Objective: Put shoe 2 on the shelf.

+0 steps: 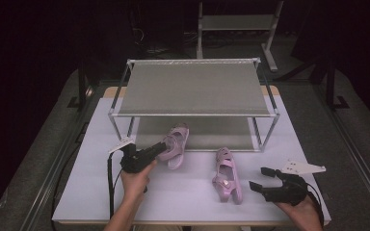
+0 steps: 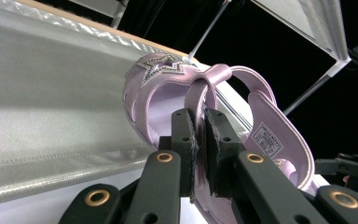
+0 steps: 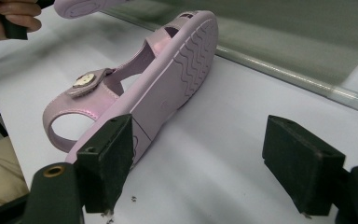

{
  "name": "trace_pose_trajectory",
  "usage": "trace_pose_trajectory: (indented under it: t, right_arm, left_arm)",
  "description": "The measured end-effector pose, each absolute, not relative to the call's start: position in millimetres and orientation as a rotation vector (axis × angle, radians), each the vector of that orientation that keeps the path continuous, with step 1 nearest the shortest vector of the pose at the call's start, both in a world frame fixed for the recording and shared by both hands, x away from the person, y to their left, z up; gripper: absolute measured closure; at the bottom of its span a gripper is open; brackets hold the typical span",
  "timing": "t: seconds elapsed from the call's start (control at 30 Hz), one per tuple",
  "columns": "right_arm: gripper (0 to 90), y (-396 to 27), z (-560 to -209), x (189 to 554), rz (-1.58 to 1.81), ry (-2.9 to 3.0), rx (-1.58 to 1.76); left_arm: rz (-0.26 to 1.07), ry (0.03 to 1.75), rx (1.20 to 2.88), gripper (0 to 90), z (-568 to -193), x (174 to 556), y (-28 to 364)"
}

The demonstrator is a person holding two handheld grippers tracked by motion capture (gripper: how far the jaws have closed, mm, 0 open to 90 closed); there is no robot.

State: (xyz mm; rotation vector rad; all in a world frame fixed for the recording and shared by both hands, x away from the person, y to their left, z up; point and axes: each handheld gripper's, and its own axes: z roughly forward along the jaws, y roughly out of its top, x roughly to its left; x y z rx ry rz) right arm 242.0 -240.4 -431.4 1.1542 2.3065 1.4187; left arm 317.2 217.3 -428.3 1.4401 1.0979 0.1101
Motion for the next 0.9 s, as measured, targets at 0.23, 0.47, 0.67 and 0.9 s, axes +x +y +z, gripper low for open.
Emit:
trace_pose_trajectory:
  t: [0.23, 0.47, 0.67, 0.9]
  right_arm:
    - [24.2, -240, -432, 243, 1.419, 2.313, 1.158]
    - [24.2, -241, -432, 242, 1.424, 2.311, 1.158]
    - [24.2, -241, -433, 243, 1.424, 2.315, 1.158]
    - [24.2, -240, -433, 243, 1.426, 2.317, 1.16]
  left_arm:
    - [0.121, 1.108, 1.432, 83.3, -430, 328, 209]
    - [0.127, 1.116, 1.404, 83.3, -433, 338, 204]
    - [0.125, 1.138, 1.392, 83.3, -439, 345, 203]
    - [0.141, 1.149, 1.386, 83.3, -445, 351, 202]
